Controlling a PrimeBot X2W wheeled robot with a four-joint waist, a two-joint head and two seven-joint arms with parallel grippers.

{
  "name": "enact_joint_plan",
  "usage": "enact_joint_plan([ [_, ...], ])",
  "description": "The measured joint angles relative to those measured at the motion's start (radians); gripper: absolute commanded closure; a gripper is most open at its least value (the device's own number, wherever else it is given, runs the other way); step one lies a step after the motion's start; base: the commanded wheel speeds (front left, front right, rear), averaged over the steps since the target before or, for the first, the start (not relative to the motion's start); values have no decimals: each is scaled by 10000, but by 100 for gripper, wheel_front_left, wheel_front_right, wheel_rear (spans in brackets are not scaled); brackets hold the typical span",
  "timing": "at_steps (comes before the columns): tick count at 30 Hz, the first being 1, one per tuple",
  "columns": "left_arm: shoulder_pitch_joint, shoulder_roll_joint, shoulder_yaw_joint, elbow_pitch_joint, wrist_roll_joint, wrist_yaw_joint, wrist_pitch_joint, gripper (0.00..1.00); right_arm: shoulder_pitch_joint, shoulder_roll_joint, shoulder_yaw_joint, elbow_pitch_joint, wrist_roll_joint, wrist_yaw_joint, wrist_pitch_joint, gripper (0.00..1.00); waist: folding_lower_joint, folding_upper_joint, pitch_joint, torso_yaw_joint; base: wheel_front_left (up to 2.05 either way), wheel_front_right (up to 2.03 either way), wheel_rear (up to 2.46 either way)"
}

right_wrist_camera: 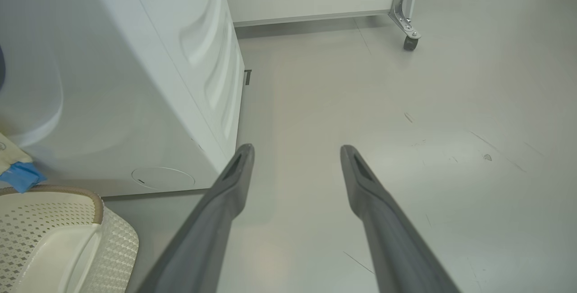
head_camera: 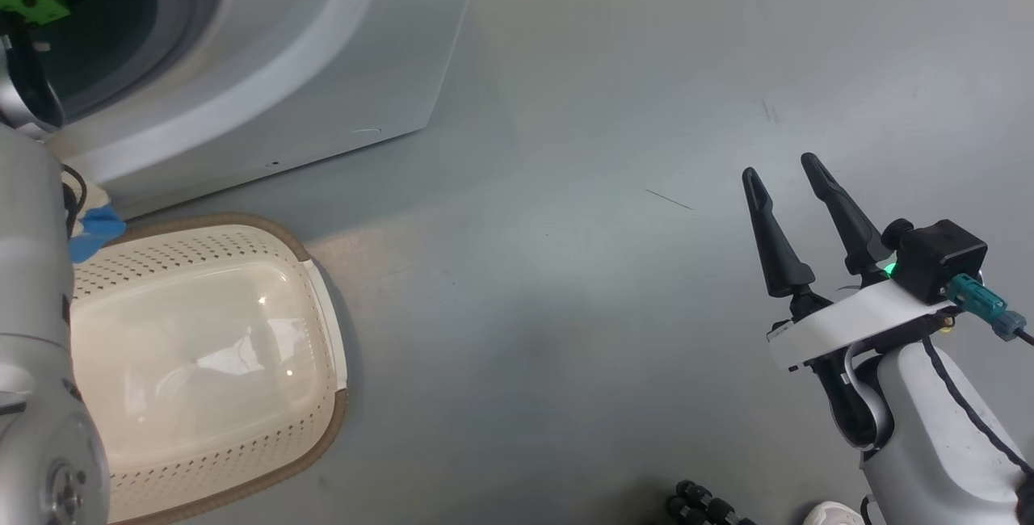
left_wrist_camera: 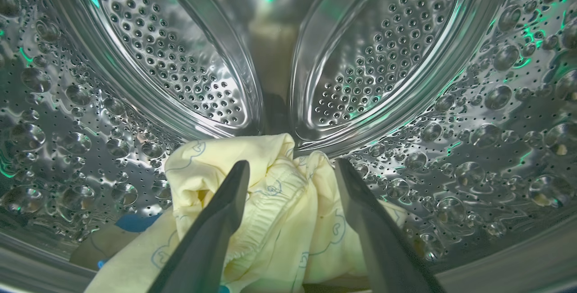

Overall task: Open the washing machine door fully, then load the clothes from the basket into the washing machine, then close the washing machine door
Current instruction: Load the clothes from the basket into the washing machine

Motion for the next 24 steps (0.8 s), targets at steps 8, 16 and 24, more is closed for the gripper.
enact_joint_plan([
  [8,158,-272,151,307,-2,0,-130,0,4,-58,-81,36,0,0,0,0,0,0,-352,354,0,0,0],
  [16,681,-744,274,424,-2,0,-182,0,45,-77,-259,82,0,0,0,0,0,0,-745,647,0,0,0],
  [24,1365,-1014,351,443,-2,2,-247,0,194,-40,-495,71,0,0,0,0,0,0,-995,850,0,0,0],
])
